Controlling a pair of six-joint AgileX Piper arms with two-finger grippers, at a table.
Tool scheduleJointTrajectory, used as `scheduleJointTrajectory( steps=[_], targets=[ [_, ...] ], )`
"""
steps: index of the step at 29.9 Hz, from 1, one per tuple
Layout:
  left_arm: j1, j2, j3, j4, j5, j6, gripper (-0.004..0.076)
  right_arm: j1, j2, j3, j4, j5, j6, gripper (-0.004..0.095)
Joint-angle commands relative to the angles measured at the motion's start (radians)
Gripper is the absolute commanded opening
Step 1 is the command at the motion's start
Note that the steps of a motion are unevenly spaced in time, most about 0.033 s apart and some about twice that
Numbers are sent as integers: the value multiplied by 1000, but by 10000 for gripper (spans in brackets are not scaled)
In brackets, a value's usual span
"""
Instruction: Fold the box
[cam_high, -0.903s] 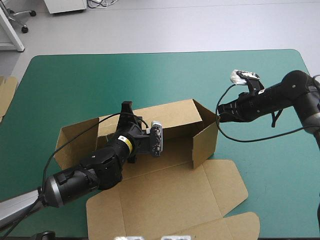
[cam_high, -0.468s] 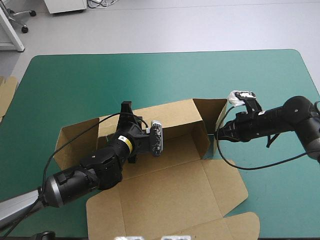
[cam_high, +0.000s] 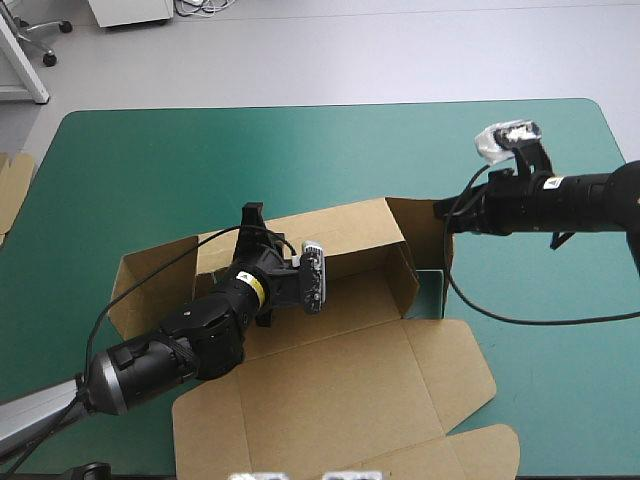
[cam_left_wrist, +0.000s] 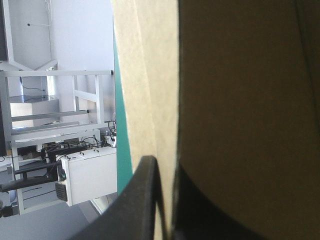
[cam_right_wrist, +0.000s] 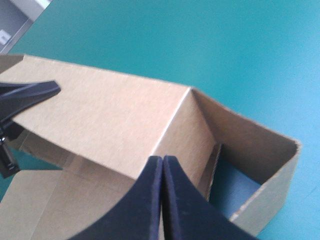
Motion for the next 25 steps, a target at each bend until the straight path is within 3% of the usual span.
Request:
scheduleJointTrajectory(
  steps=[1,12,19,25],
  targets=[
    [-5,10,16,-162,24,-20,-15,-8,50,-126,-27,-34,62,-18],
    [-5,10,16,-162,20,-21,-15,-8,296,-175,-22,-23,59,-18],
    [-5,10,16,-159,20,-21,-15,-8,303,-173,-24,57,59,-18],
    [-5,10,16,-160,22,-24,-15,-8,296,-182,31,39,46,-18]
  ],
)
